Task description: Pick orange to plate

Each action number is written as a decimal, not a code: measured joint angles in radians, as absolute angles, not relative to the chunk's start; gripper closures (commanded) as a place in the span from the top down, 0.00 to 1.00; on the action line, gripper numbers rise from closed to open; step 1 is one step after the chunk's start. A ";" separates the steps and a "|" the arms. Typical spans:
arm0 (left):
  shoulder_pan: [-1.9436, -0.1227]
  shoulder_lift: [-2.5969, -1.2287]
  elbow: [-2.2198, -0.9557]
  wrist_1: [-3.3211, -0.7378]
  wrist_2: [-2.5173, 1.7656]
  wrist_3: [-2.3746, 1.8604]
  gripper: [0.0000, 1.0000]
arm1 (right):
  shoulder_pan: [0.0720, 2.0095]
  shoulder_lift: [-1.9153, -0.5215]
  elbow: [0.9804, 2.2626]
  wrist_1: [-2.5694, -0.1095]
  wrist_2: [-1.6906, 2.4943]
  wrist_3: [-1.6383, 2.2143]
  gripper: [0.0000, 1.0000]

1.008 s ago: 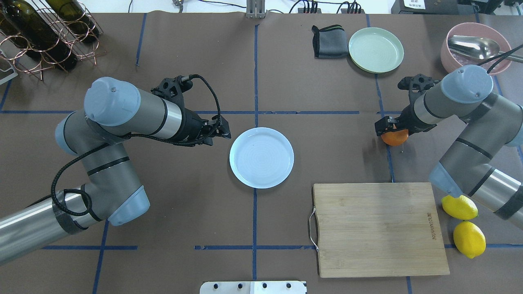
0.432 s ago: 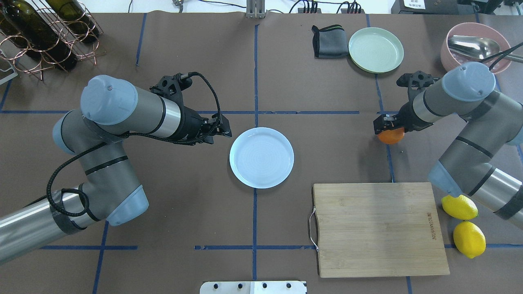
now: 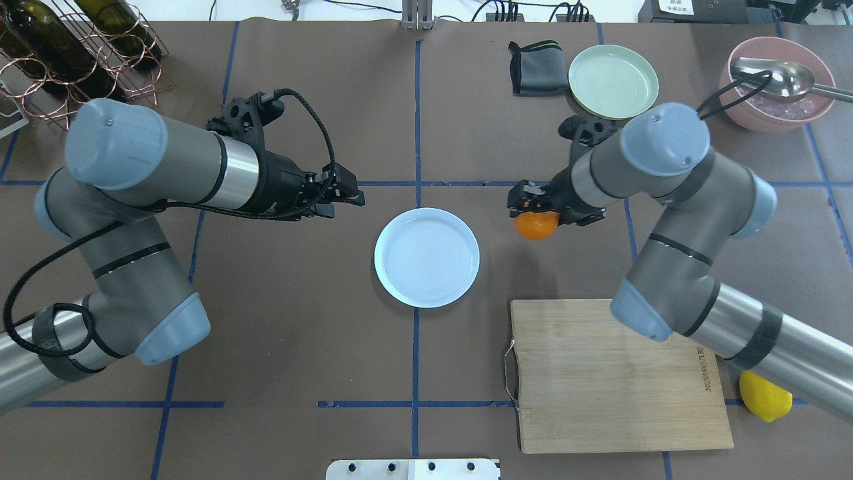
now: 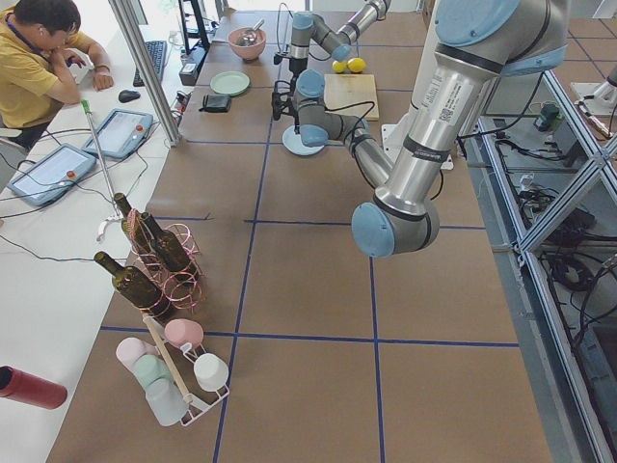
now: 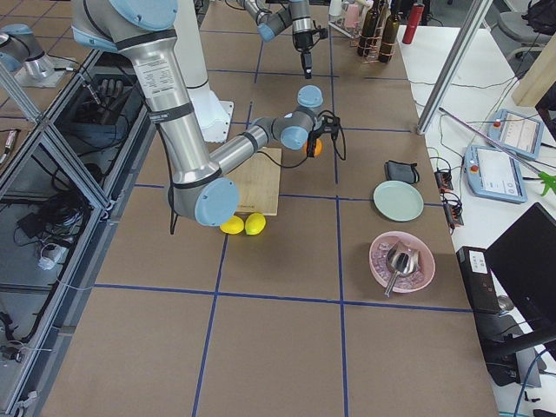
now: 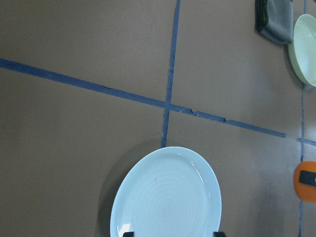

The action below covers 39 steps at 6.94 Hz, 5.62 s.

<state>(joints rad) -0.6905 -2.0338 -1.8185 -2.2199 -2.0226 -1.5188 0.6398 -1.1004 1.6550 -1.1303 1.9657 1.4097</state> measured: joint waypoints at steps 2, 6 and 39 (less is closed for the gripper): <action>-0.751 -2.022 -1.839 -2.222 -2.070 -1.519 0.64 | 0.549 -0.954 1.564 -1.140 1.859 1.539 0.02; -0.764 -2.020 -1.841 -2.223 -2.075 -1.519 0.65 | 0.482 -0.895 1.487 -1.139 1.775 1.567 0.43; -1.566 -1.546 -1.763 -1.362 -2.419 0.144 1.00 | 1.514 -1.486 1.782 -1.861 2.340 -0.132 1.00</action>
<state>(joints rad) -1.5656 -1.5462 -1.7632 -1.3623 -2.4188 0.1442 1.5144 -1.4865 1.7815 -1.8609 2.3396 -0.1325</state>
